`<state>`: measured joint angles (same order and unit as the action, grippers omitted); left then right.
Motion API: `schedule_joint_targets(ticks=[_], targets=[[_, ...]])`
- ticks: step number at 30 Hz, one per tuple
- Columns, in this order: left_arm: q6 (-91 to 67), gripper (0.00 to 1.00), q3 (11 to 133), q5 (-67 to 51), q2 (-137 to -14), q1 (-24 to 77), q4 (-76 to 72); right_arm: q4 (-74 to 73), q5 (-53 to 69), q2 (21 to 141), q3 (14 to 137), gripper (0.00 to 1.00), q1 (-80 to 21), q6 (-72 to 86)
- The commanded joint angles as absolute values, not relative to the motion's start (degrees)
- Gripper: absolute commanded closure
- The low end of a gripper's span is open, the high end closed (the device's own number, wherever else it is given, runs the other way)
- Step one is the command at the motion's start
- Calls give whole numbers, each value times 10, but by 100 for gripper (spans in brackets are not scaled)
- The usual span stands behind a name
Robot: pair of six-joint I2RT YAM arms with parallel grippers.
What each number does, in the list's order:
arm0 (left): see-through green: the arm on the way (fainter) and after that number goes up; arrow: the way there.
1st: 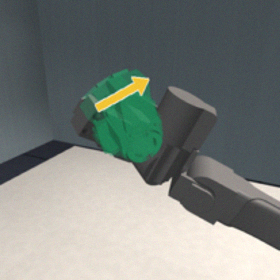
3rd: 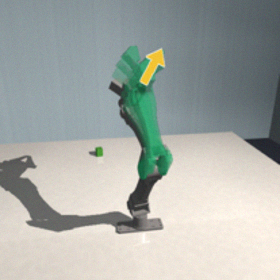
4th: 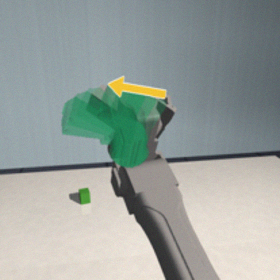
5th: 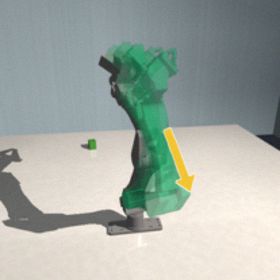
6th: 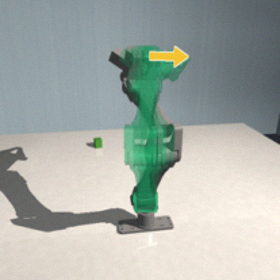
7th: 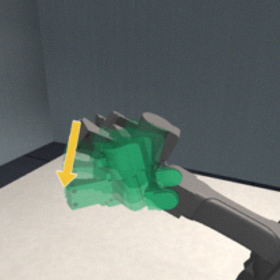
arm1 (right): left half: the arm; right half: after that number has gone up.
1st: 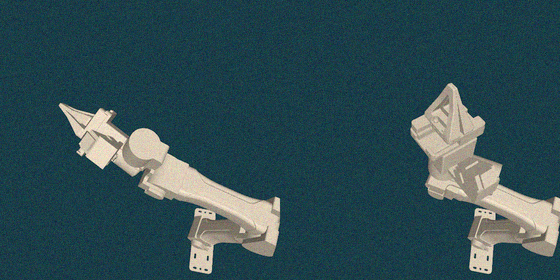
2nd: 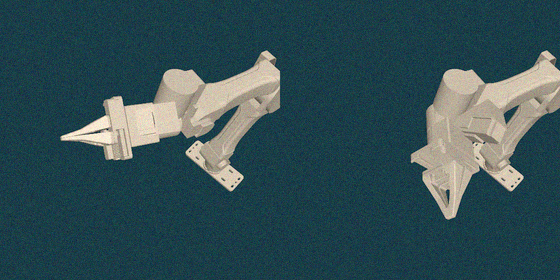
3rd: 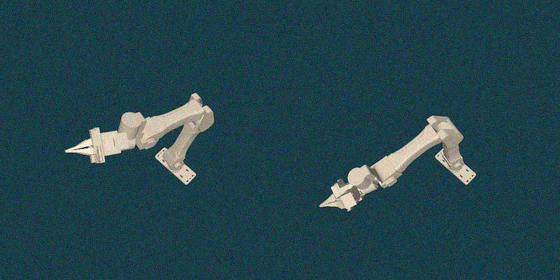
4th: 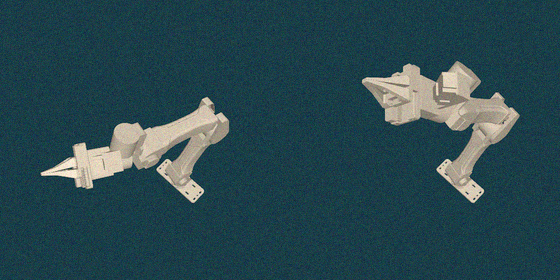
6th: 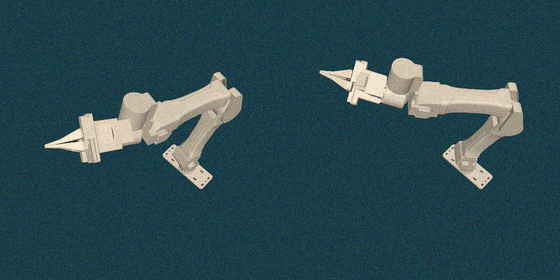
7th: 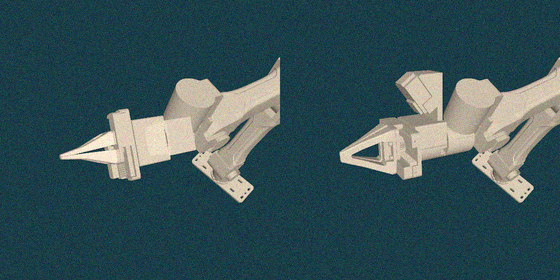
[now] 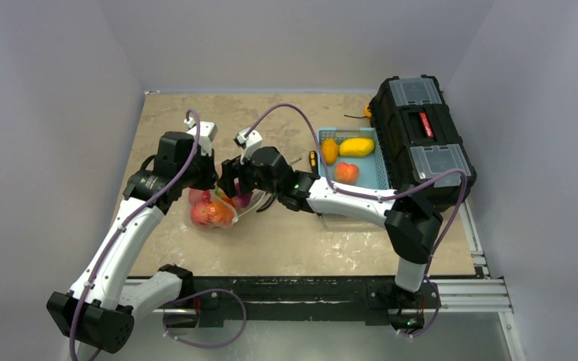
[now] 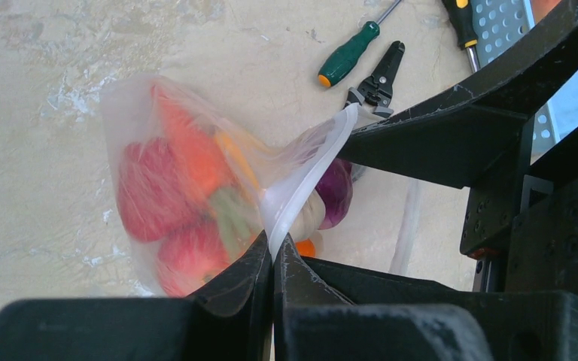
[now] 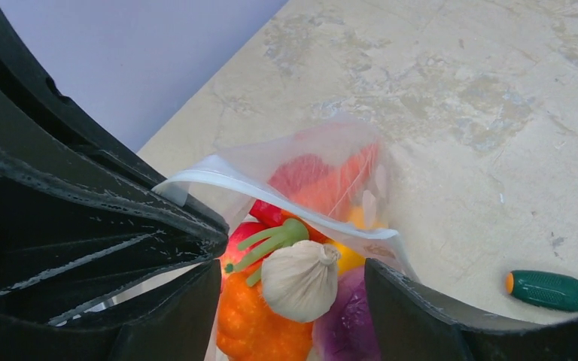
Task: Place the food in the zip-top bag and seal the zipper
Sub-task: Place the fake vegetable in the zipper food storage bag, then adjust the zipper food storage bag at the center of the board.
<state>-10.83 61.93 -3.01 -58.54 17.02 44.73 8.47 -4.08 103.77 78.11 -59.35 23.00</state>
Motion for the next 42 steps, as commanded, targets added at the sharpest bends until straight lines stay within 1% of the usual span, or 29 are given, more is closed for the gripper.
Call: schedule_joint_targets(ticks=[1, 8, 11, 13, 16, 19, 22, 24, 27, 29, 33, 42], targets=[[-102, 100, 636, -32, -574, 170, 438, 74, -57, 1019, 804, 30, -595, 229], [-103, 100, 635, -30, -577, 170, 437, 23, -85, 938, 746, 30, -607, 254], [-104, 100, 635, -32, -579, 170, 436, 3, -108, 892, 711, 30, -628, 293], [-104, 100, 635, -33, -580, 170, 436, -32, -129, 874, 694, 29, -645, 328], [-104, 100, 635, -33, -582, 170, 437, -40, -137, 853, 661, 28, -666, 402], [-104, 100, 635, -33, -583, 170, 437, -10, -155, 833, 616, 29, -695, 479], [-105, 100, 635, -31, -584, 170, 437, 73, -190, 813, 564, 30, -728, 537], [-104, 100, 634, -29, -584, 171, 437, 85, -214, 820, 568, 30, -747, 550], [-104, 100, 634, -26, -585, 170, 438, 60, -225, 863, 603, 30, -753, 567], [-104, 100, 634, -25, -584, 170, 438, 43, -224, 887, 620, 33, -753, 587], [-103, 100, 635, -25, -584, 171, 439, 85, -220, 915, 616, 37, -753, 610], [-103, 100, 635, -30, -582, 170, 439, 57, -270, 950, 670, 38, -752, 603]])
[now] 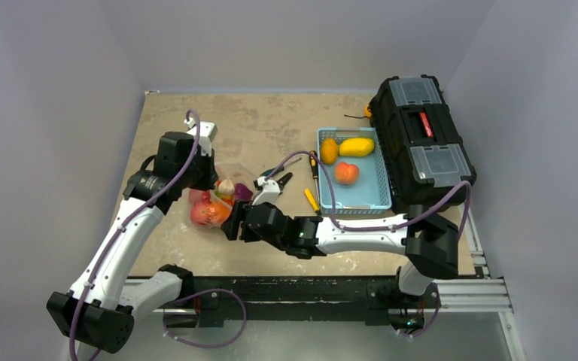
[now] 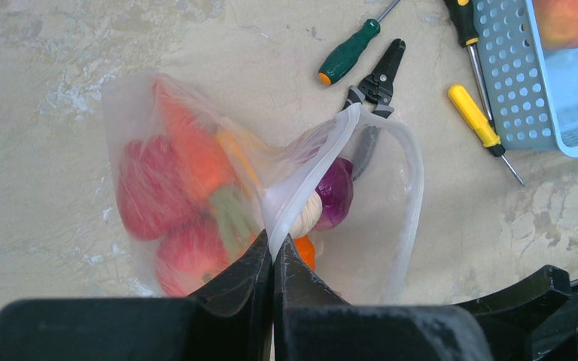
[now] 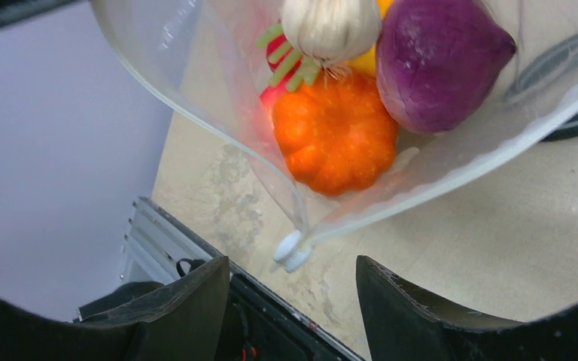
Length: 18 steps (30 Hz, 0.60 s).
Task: Place the food in the zip-top bag and seal the zipper
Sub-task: Adjust the zipper food storage bag at the center of the board.
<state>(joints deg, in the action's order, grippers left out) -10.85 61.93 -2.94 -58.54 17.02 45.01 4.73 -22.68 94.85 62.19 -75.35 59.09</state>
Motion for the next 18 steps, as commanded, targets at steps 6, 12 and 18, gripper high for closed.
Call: schedule_joint_targets(ticks=[6, 12, 18], targets=[[-102, 100, 635, -27, -578, 171, 440, 20, -307, 987, 709, 39, -751, 606], [-101, 100, 636, -28, -577, 171, 440, 3, -339, 993, 719, 39, -745, 610], [-101, 100, 636, -29, -576, 171, 440, 3, -332, 1001, 719, 46, -732, 605]])
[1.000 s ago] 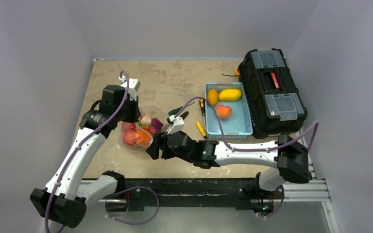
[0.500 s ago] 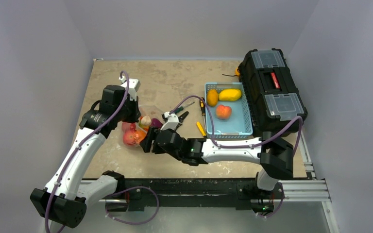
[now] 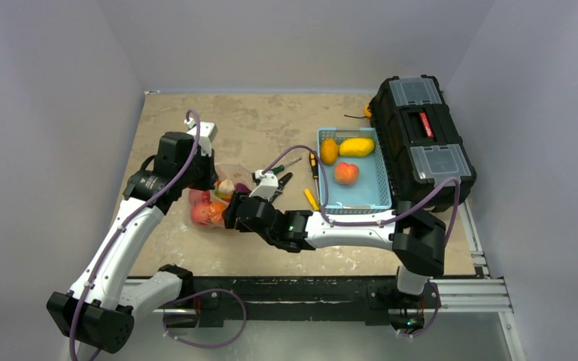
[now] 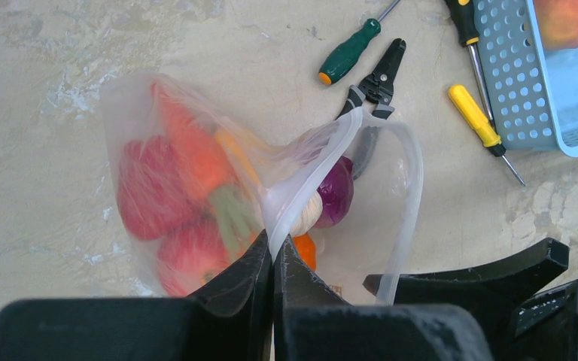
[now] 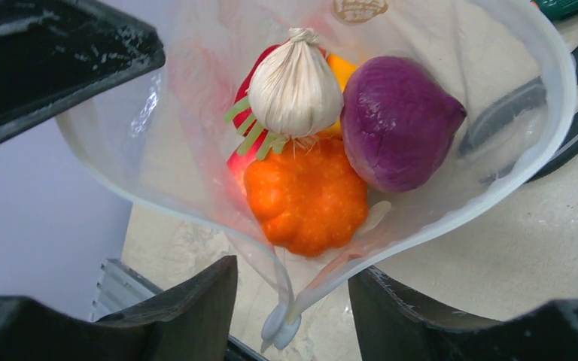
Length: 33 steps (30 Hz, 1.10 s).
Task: Place the food in the zip-top bag and seal the zipper
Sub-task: Adjust the zipper food storage bag at the center of the board.
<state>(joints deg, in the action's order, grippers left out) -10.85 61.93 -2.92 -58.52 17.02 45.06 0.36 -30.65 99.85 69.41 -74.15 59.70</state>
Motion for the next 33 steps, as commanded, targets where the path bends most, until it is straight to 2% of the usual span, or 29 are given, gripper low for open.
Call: schedule_joint_targets(ticks=[1, 5, 8, 11, 14, 16, 18, 21, 26, 29, 33], targets=[[-101, 100, 636, -29, -576, 170, 440, 5, -329, 1004, 721, 47, -731, 599], [-101, 100, 636, -30, -576, 171, 440, 5, -325, 1009, 726, 53, -731, 582], [-101, 100, 636, -28, -576, 171, 440, 12, -337, 1002, 722, 71, -731, 548], [-103, 100, 637, -23, -575, 171, 440, 53, -336, 989, 706, 81, -731, 482], [-106, 100, 636, -13, -571, 170, 439, 99, -319, 977, 699, 100, -731, 377], [-109, 100, 636, -3, -566, 171, 439, 113, -310, 970, 704, 100, -731, 304], [-111, 93, 634, 23, -554, 171, 436, 126, -286, 961, 707, 100, -731, 242], [-117, 66, 629, 54, -518, 171, 427, 141, -263, 933, 706, 100, -730, 136], [-163, 30, 717, 96, -449, 171, 522, 106, -166, 896, 721, 100, -720, -30], [-198, 24, 734, 92, -377, 171, 546, 64, -111, 889, 727, 100, -714, -95], [-232, 22, 684, 53, -287, 171, 538, 55, -56, 856, 688, 100, -714, -141]])
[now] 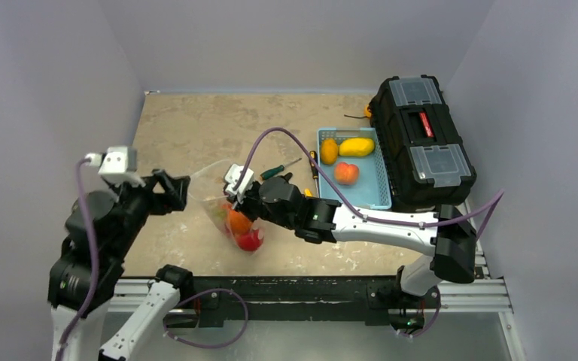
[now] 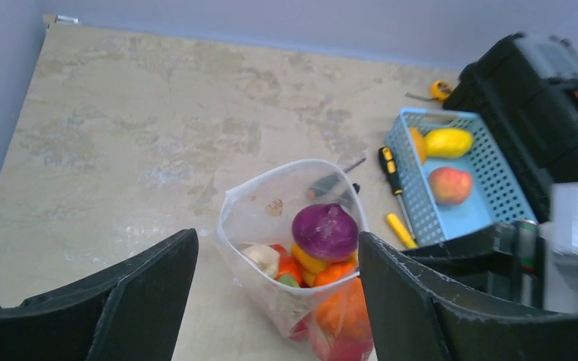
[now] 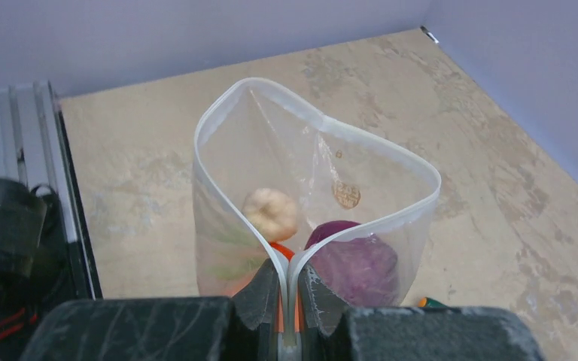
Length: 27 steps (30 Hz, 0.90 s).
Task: Place the food in the zip-top bag and seal the zipper
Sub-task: Adjust the zipper food storage bag at the center of the board.
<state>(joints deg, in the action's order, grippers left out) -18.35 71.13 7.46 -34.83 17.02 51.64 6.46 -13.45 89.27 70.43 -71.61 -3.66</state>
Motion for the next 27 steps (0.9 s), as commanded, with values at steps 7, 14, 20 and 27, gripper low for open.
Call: schedule_joint_targets(ticks=[7, 14, 20, 27], targets=[[-155, 27, 588, -254, -278, 171, 443, 17, -7, 793, 617, 100, -711, -160], [-53, 33, 571, -383, -338, 171, 375, 42, 22, 731, 556, 100, -710, -157], [66, 32, 500, -382, -294, 214, 359, 55, 51, 724, 545, 100, -687, -147], [154, 22, 440, -358, -269, 260, 318, 47, 77, 716, 546, 100, -667, -141]])
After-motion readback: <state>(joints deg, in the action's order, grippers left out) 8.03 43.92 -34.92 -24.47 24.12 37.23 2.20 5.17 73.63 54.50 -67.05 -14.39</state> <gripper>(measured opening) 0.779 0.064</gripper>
